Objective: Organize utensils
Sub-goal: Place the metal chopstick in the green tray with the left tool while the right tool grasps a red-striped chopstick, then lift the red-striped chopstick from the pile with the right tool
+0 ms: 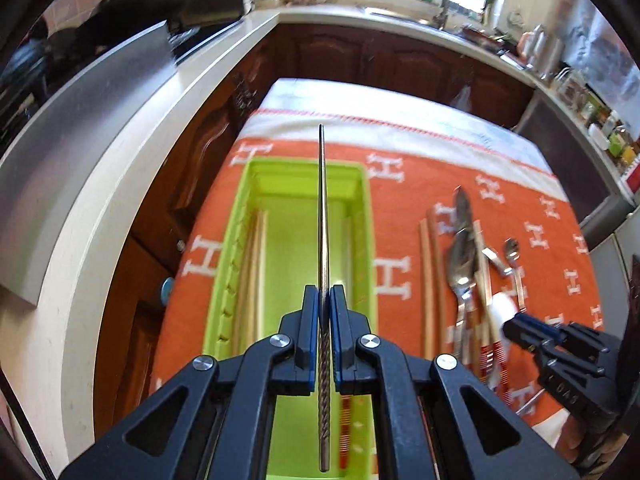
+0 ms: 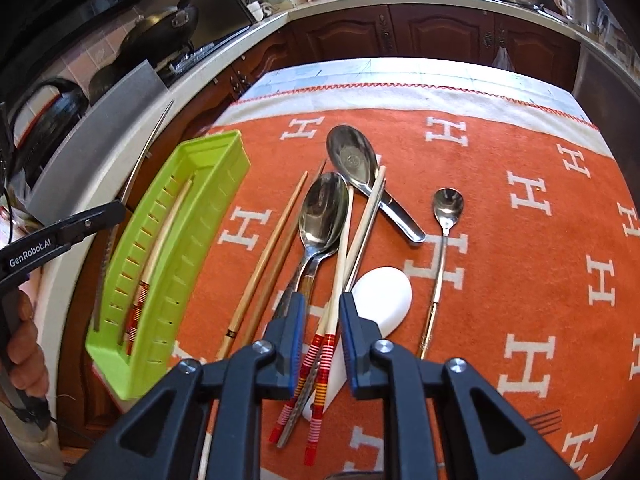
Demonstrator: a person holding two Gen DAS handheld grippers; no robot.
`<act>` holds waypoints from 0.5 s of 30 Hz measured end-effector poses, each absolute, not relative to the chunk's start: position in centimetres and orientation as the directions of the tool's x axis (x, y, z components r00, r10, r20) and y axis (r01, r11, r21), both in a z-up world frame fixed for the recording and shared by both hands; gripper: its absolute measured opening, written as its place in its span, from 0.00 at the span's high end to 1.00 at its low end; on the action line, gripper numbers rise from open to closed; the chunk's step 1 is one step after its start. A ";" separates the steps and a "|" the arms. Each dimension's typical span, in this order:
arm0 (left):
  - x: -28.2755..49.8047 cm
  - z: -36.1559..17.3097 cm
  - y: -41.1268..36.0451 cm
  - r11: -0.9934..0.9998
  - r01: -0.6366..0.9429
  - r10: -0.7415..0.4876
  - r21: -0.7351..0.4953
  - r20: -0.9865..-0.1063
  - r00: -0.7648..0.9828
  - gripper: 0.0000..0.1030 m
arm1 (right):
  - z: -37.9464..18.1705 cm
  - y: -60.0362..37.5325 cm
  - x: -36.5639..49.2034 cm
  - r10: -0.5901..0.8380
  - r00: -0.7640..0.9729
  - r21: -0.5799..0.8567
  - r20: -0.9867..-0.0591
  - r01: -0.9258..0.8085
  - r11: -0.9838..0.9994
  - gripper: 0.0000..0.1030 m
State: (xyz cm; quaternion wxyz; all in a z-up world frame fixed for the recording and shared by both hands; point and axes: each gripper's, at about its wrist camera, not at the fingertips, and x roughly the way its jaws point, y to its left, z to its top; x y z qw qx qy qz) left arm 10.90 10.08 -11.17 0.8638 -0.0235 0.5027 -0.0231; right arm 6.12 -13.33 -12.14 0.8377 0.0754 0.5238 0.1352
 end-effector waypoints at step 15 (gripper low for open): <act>10.6 -12.3 11.1 1.000 -0.005 -0.011 -0.015 -0.877 0.480 0.80 | -14.1 -11.3 7.1 0.184 0.349 0.145 -0.919 -0.135 0.980 0.94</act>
